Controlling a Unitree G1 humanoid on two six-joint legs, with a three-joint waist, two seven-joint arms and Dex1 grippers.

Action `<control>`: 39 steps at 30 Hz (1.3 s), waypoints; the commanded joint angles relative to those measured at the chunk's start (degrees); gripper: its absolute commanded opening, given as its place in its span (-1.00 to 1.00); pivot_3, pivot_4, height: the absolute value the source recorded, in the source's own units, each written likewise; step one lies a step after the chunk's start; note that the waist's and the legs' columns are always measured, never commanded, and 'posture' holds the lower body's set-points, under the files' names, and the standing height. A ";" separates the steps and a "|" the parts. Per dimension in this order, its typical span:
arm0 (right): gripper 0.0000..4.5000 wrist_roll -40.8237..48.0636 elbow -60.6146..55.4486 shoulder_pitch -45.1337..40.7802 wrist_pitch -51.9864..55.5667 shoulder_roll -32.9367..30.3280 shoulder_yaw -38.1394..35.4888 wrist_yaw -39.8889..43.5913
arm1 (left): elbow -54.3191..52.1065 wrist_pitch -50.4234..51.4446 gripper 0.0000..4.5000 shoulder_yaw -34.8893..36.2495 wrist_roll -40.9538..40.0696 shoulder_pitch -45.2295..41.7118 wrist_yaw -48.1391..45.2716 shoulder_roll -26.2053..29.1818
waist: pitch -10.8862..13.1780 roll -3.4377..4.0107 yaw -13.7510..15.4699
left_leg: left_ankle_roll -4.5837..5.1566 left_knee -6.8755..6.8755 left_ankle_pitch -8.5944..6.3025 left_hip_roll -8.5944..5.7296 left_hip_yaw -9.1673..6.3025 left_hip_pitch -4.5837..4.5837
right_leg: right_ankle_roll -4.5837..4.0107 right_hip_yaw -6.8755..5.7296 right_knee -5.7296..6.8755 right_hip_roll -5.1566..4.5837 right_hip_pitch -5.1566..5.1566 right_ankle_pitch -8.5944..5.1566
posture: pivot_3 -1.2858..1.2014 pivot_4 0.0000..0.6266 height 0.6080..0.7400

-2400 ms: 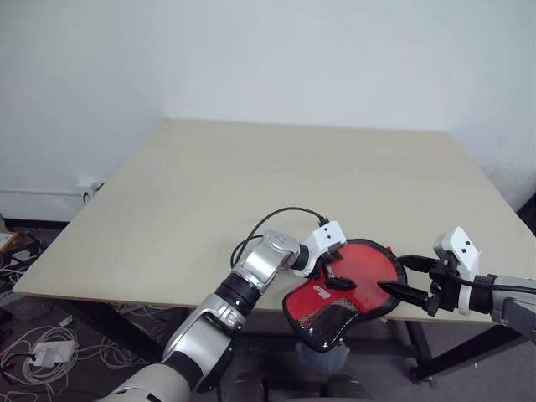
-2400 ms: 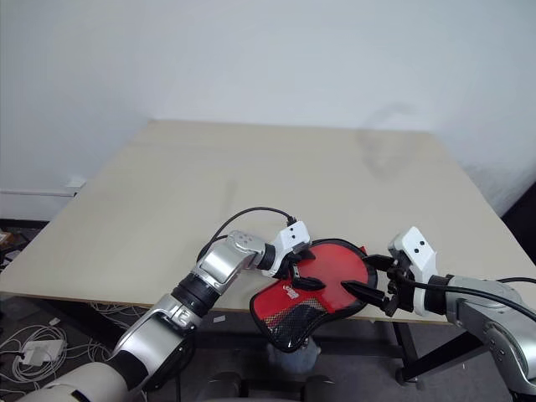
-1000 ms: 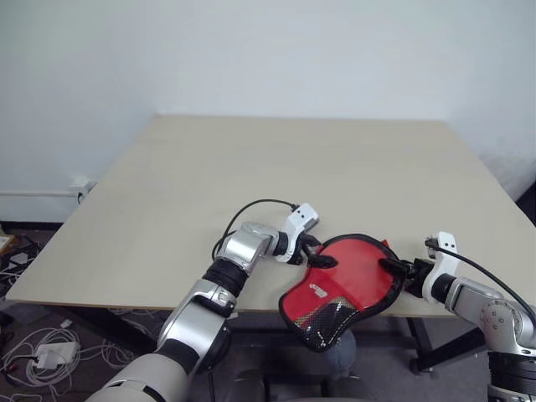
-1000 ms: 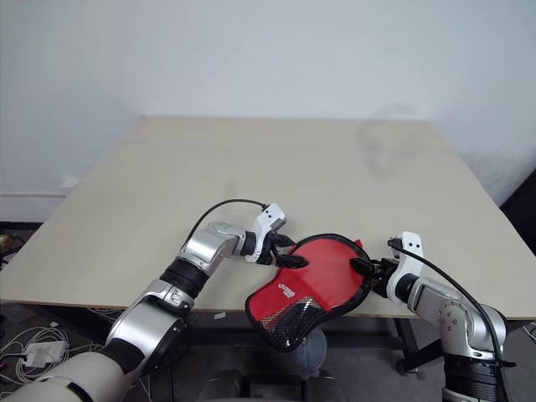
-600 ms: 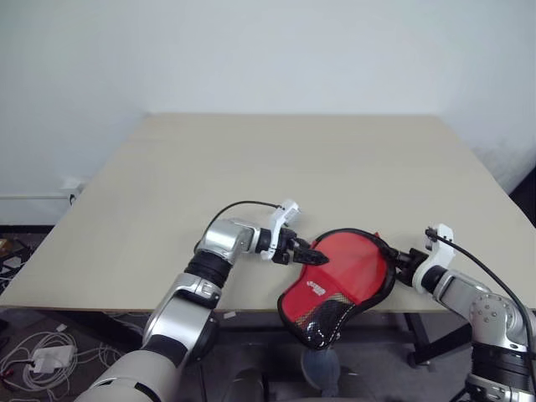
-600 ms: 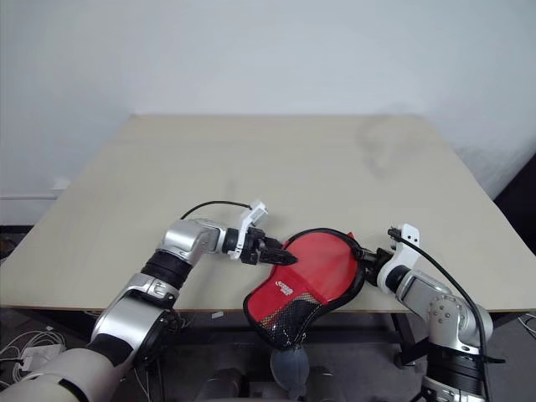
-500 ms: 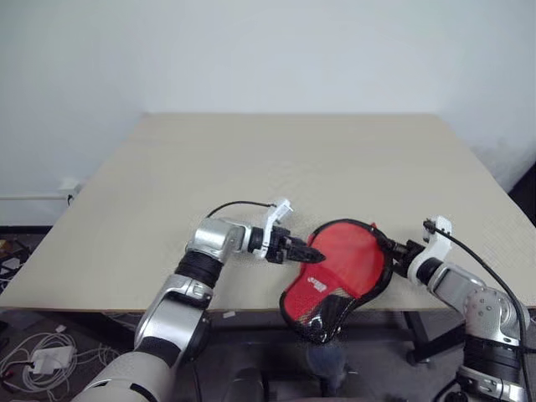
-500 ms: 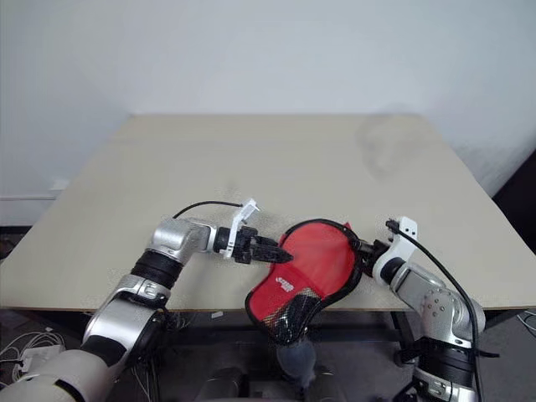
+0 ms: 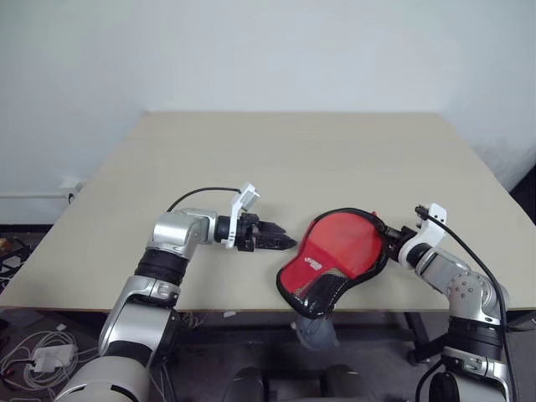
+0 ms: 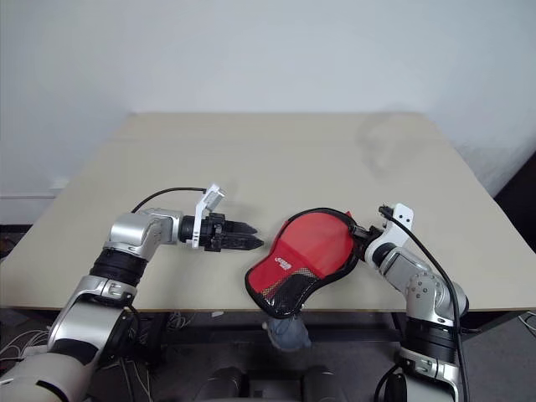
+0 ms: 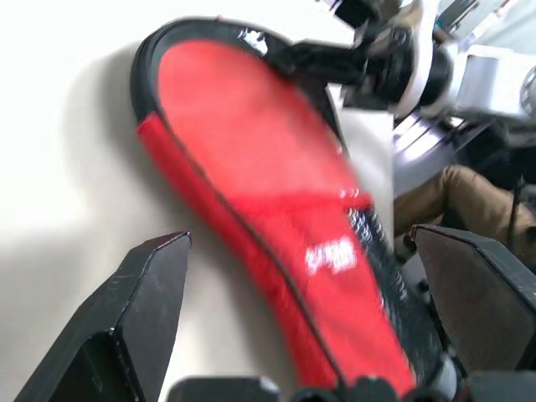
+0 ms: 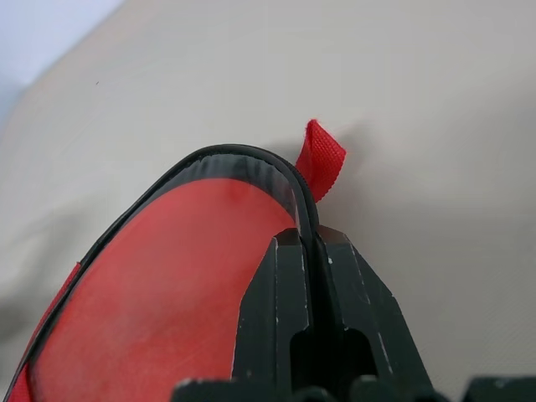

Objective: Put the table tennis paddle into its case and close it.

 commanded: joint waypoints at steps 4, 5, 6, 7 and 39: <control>-1.00 -2.82 7.67 -9.91 -13.13 0.90 -7.66 -9.93 | -4.11 -0.62 1.00 -0.01 -0.79 2.26 -0.12 0.47 | 0.02 0.03 0.04 | 0.01 0.01 0.06 0.00 0.01 0.02 | 0.00 0.01 0.06 0.00 -0.01 0.01 | 0.03 -1.00 1.00; -1.00 -2.86 9.52 -11.47 -15.18 0.72 -9.22 -11.48 | -4.78 -0.11 1.00 0.01 -1.15 2.76 -0.03 0.30 | 0.02 0.03 0.10 | 0.03 0.00 0.08 0.00 0.00 0.01 | -0.01 0.01 0.07 0.00 -0.01 0.01 | 0.03 -1.00 1.00; -1.00 -2.92 10.70 -12.56 -16.68 0.44 -10.23 -12.38 | -5.59 0.39 1.00 0.02 -1.49 3.36 0.17 0.15 | 0.02 0.03 0.10 | 0.03 0.00 0.09 0.00 -0.01 0.01 | -0.01 0.01 0.08 0.00 0.00 0.01 | 0.03 -1.00 1.00; -1.00 -3.01 11.79 -13.56 -17.93 0.14 -10.96 -13.06 | -6.14 0.61 1.00 -0.03 -1.67 3.93 0.42 -0.01 | 0.02 0.03 0.09 | 0.03 -0.01 0.09 0.00 -0.01 0.00 | -0.01 0.01 0.08 0.00 0.00 0.01 | 0.03 -1.00 1.00; 0.98 -14.66 8.80 -6.13 -25.17 -2.24 1.40 -8.50 | -4.80 -3.49 1.00 0.23 -2.13 2.31 2.39 -0.80 | 0.01 0.11 -1.82 | 0.09 -0.15 0.13 -0.02 0.01 0.17 | -0.01 0.16 0.12 0.06 0.08 0.02 | 0.03 -1.00 1.00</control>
